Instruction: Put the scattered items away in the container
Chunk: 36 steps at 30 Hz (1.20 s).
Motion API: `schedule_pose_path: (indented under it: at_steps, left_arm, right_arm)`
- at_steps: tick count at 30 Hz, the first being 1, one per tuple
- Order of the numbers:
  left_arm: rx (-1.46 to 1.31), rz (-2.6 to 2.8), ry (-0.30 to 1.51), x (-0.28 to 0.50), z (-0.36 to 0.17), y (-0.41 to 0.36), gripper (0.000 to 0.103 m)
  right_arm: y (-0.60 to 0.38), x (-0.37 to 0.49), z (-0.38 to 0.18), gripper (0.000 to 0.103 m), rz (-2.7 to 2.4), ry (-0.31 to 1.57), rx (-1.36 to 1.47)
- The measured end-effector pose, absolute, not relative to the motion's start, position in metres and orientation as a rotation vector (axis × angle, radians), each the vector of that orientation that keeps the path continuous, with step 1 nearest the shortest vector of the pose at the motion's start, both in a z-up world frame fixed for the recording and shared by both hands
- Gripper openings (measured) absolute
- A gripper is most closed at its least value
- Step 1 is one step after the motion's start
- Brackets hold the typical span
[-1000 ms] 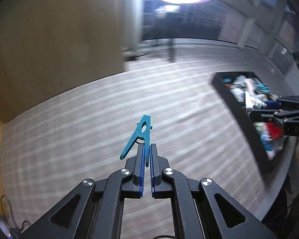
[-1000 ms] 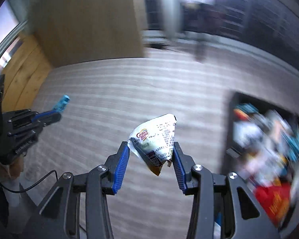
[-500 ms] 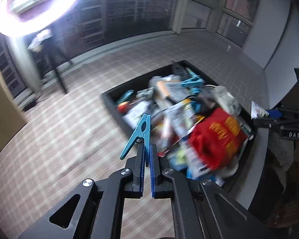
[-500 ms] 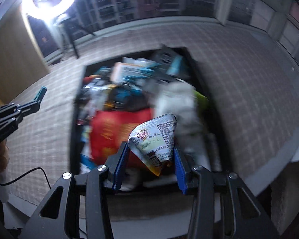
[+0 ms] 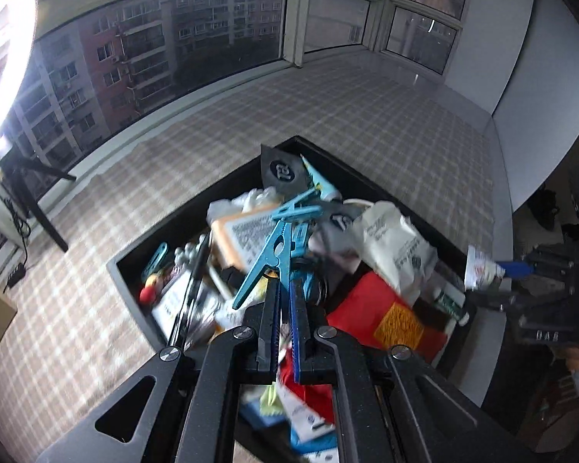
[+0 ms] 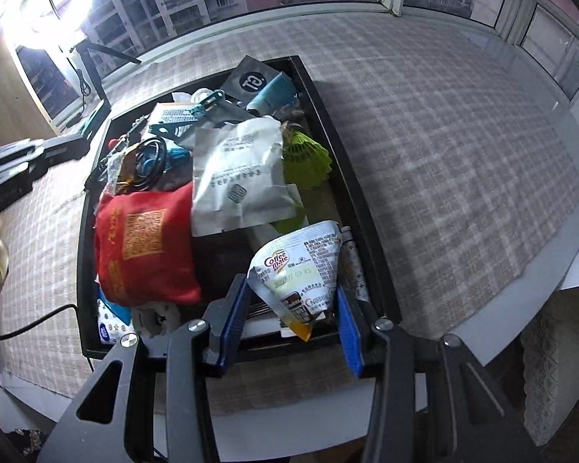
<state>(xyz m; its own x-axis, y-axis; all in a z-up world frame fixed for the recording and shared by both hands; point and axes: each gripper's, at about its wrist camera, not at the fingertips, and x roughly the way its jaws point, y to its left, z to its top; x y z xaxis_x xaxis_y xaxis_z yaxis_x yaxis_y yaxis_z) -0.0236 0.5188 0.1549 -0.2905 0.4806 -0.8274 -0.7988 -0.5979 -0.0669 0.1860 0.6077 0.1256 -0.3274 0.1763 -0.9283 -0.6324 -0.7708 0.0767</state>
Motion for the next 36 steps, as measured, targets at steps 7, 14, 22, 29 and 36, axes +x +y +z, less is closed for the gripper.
schedule_pose_path:
  at_steps: [7,14,22,29,36]
  left_arm:
    - [-1.111,2.024,0.431,-0.037,0.156,0.529,0.044]
    - [-1.149,2.059,0.41,-0.042,0.155,0.511,0.045]
    - [-1.178,2.082,0.372,-0.042,0.158,0.481,0.05]
    - [-1.216,2.102,0.346,-0.037,0.156,0.454,0.056]
    - [-1.238,2.165,0.328,-0.025,0.163,0.413,0.059]
  right_arm:
    - [0.612,0.181,0.124,0.052,2.144,0.6,-1.399]
    - [0.62,0.18,0.132,0.056,2.167,0.651,-1.352]
    - [0.626,0.188,0.143,0.056,2.152,0.689,-1.301]
    - [0.61,0.179,0.149,0.056,2.166,0.634,-1.304]
    - [0.578,0.154,0.154,0.057,2.226,0.611,-1.322]
